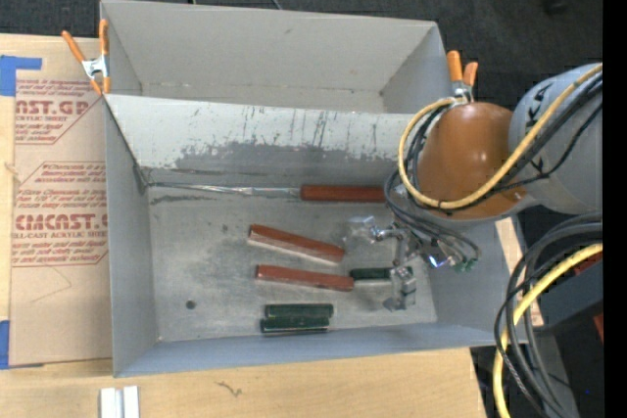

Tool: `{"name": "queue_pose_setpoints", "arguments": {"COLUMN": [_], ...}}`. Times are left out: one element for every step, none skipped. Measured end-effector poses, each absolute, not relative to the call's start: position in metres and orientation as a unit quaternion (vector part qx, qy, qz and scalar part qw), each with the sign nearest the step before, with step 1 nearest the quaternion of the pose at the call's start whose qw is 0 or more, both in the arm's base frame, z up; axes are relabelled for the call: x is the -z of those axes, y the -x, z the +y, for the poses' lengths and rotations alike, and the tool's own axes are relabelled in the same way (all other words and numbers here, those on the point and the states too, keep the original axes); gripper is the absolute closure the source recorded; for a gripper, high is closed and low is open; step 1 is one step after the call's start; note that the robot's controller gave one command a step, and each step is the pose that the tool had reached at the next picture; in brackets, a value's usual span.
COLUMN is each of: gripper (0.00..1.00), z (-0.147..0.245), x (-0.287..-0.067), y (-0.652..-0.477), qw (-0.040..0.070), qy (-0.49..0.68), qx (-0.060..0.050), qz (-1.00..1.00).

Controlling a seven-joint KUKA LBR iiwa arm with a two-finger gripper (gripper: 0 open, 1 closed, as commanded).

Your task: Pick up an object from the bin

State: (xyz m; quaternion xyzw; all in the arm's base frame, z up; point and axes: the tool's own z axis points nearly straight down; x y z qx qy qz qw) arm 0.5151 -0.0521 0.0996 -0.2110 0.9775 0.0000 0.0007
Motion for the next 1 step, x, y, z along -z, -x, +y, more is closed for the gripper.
{"name": "queue_pose_setpoints", "arguments": {"gripper": [0.00], "z": [-0.0614], "x": [-0.0685], "y": [-0.5251], "qw": [0.000], "qy": [0.161], "qx": [-0.001], "qz": [0.987]}}
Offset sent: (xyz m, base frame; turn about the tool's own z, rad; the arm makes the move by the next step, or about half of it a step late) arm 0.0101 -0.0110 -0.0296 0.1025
